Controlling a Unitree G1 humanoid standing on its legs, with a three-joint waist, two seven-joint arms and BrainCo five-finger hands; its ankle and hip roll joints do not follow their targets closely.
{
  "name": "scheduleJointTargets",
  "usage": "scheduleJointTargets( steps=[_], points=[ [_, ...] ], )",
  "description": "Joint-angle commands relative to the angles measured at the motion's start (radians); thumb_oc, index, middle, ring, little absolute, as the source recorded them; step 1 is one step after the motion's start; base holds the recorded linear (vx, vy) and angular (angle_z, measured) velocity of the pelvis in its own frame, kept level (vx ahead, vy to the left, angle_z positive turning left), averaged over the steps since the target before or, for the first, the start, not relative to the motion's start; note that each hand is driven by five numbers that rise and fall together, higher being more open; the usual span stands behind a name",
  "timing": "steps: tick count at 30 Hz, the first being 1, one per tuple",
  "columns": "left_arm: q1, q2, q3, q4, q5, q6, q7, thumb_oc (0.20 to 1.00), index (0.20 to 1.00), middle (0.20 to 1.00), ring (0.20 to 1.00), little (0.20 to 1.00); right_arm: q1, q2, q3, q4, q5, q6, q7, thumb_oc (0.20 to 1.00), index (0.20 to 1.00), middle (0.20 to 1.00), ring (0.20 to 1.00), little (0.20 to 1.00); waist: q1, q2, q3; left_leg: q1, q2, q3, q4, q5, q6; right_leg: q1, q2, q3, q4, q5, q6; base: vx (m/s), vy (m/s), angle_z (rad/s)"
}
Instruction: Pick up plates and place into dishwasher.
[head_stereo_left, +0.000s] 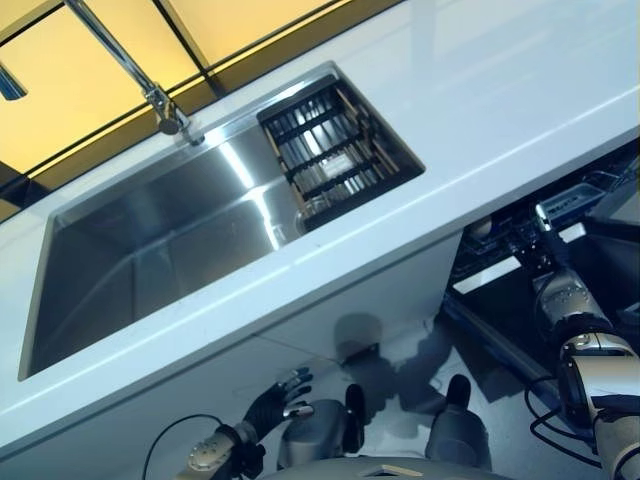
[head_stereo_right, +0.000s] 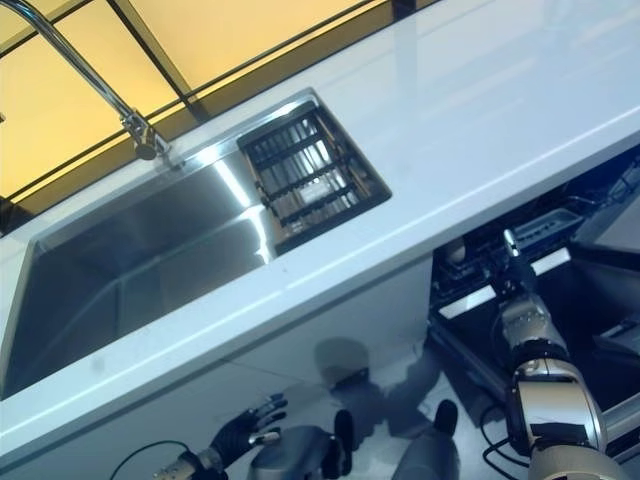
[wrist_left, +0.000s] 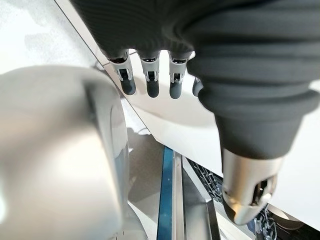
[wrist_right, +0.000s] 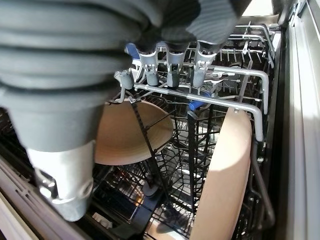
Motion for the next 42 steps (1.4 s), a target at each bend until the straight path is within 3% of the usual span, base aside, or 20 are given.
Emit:
scheduleJointTargets(
  steps=[1,7,12,20,30,42],
  points=[
    [0.045,0.051,0.011,-0.062,-0.025,-0.037,-0.009,1.000,1.000,1.000,1.000,1.000,-0.129,-0.009,-0.008,-0.008,0.091,-0.045,0.096,1.000,1.000,1.000,1.000,1.000,0.041,-0.043,-0.052,-0.143,0.061,-0.028,0.016,0.106,-0.058,0.038,-0.033,0.009,0.068,-0.115,0.042,0.00,0.000,0.00],
    [0.047,0.055,0.043,-0.069,-0.013,-0.033,-0.011,1.000,1.000,1.000,1.000,1.000,-0.026,0.024,-0.067,-0.065,0.225,-0.056,0.164,1.000,1.000,1.000,1.000,1.000,0.037,-0.079,-0.088,-0.124,0.068,-0.020,0.005,0.091,-0.053,0.061,-0.024,0.006,0.051,-0.119,0.045,0.01,-0.026,0.01],
    [0.063,0.064,0.065,-0.088,0.024,0.012,-0.005,1.000,1.000,1.000,1.000,1.000,0.056,0.053,-0.100,-0.071,0.166,-0.073,0.147,1.000,1.000,1.000,1.000,1.000,0.050,-0.108,-0.135,-0.108,0.072,-0.017,0.005,0.078,-0.049,0.095,-0.024,-0.008,0.029,-0.115,0.051,0.10,-0.068,0.03],
    [0.028,0.096,0.050,-0.104,-0.013,0.004,-0.014,1.000,1.000,1.000,1.000,1.000,-0.072,-0.042,-0.034,0.014,-0.026,-0.040,0.123,1.000,1.000,1.000,1.000,1.000,0.086,-0.078,-0.103,-0.145,0.052,-0.050,-0.006,0.107,-0.053,0.094,-0.027,-0.032,0.026,-0.119,0.047,-0.04,0.027,0.05],
    [-0.018,0.163,0.075,-0.201,-0.044,-0.021,-0.028,1.000,1.000,1.000,1.000,1.000,-0.258,-0.078,0.037,0.075,0.054,-0.090,0.139,1.000,1.000,1.000,1.000,1.000,0.133,-0.067,-0.005,-0.223,0.054,-0.085,-0.029,0.152,-0.052,0.016,-0.018,-0.071,0.060,-0.115,0.035,-0.13,-0.039,0.10],
    [-0.021,0.177,0.069,-0.221,-0.061,-0.034,-0.005,1.000,1.000,1.000,1.000,1.000,-0.208,-0.081,-0.010,0.095,0.067,-0.123,0.067,1.000,1.000,1.000,1.000,1.000,0.116,-0.093,-0.013,-0.201,0.051,-0.075,-0.047,0.147,-0.037,0.014,-0.010,-0.057,0.053,-0.108,0.037,-0.01,-0.008,0.12]
  ],
)
